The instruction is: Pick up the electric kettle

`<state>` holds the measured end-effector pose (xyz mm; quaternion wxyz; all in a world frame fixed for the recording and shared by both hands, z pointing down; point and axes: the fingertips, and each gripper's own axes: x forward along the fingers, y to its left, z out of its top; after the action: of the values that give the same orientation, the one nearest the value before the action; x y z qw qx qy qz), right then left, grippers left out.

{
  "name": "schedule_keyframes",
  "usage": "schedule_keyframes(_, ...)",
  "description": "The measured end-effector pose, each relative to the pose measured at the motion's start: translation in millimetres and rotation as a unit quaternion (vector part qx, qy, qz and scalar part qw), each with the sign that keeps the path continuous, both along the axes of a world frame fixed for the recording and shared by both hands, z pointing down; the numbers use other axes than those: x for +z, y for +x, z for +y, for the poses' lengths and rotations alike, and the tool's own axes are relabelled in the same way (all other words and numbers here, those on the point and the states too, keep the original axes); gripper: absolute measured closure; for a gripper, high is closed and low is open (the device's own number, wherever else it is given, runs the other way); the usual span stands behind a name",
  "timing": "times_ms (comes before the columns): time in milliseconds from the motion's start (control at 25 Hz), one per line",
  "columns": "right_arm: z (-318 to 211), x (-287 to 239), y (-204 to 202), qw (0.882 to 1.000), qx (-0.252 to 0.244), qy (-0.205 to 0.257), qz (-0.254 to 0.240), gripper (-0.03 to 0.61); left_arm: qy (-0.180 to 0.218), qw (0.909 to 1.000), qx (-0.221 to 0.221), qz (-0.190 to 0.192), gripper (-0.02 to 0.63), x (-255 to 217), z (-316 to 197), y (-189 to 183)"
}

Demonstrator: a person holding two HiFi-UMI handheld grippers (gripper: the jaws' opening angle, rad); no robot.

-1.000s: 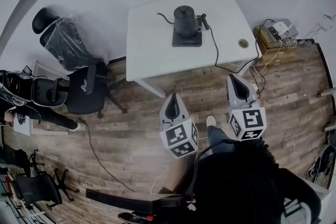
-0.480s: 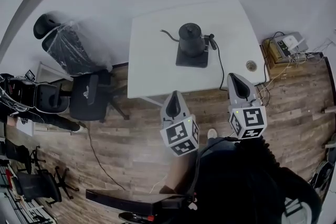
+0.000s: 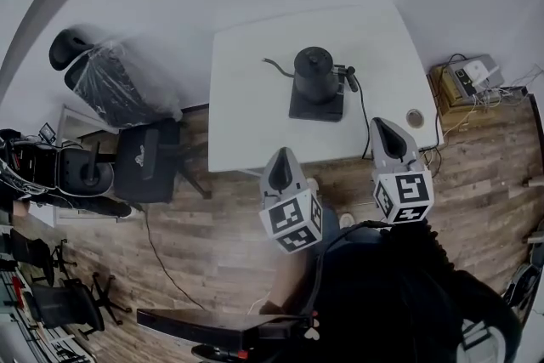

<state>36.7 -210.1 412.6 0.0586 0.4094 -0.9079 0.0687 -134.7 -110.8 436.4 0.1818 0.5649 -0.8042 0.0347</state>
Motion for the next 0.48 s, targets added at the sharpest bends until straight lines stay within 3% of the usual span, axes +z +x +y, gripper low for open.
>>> schedule_keyframes(480,-112.7,0.1,-59.0,0.998,0.054,0.006,0.015,0.577,-0.003,0.9989,0.047,-0.005,0.614,-4.7,-130.9,-87.9)
